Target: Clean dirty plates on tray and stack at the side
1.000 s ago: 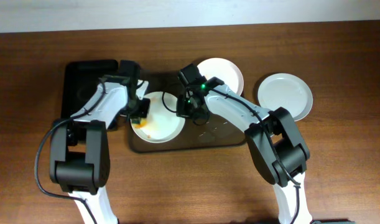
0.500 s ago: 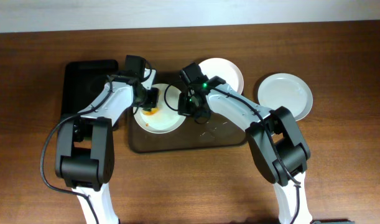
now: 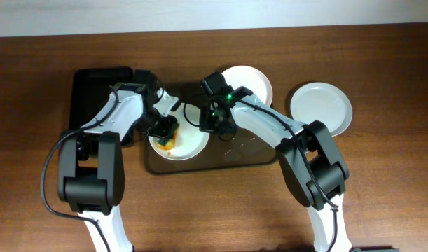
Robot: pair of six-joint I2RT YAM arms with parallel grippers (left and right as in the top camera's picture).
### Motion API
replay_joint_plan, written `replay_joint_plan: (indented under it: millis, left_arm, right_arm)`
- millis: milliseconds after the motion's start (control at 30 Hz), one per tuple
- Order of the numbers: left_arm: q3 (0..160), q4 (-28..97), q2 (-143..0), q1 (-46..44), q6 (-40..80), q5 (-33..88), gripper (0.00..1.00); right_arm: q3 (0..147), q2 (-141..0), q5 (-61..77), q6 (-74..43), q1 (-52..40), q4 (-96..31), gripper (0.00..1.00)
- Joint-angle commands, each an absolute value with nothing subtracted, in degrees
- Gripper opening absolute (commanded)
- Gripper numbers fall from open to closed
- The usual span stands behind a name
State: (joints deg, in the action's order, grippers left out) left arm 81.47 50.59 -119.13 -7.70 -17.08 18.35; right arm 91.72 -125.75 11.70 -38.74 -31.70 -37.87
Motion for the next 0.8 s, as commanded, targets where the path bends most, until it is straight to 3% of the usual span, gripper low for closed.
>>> replay_joint_plan:
  millis: [0, 67, 200, 333, 433, 600, 767]
  left_arm:
    - [79.4, 45.5, -122.3, -8.4, -22.7, 25.7, 0.0]
    - [79.3, 40.2, -122.3, -8.4, -19.3, 24.9, 0.0]
    - [79.3, 29.0, -122.3, -8.5, -2.1, 6.0, 0.0]
    - [79.3, 30.0, -122.3, -8.5, 8.8, -6.1, 0.0]
    - [79.3, 38.2, -122.3, -8.6, 7.5, -2.6, 0.01]
    - [79.4, 51.6, -122.3, -8.6, -7.0, 2.4, 0.0]
    - [79.4, 54.8, -122.3, -8.6, -21.9, 21.9, 0.0]
  right_arm:
    - [91.3, -126.9, 10.3, -39.4, -31.5, -37.9, 0.04]
    - [91.3, -126.9, 10.3, -39.4, -31.5, -37.9, 0.04]
    - [91.3, -126.9, 10.3, -39.4, -31.5, -37.9, 0.04]
    - [91.3, -126.9, 10.3, -39.4, -31.5, -37.9, 0.04]
    - [91.3, -126.9, 10.3, -39.4, -31.5, -37.8, 0.04]
    - [91.3, -126.9, 10.3, -39.4, -31.5, -37.9, 0.04]
    - [91.3, -126.9, 10.3, -39.4, -31.5, -37.9, 0.04]
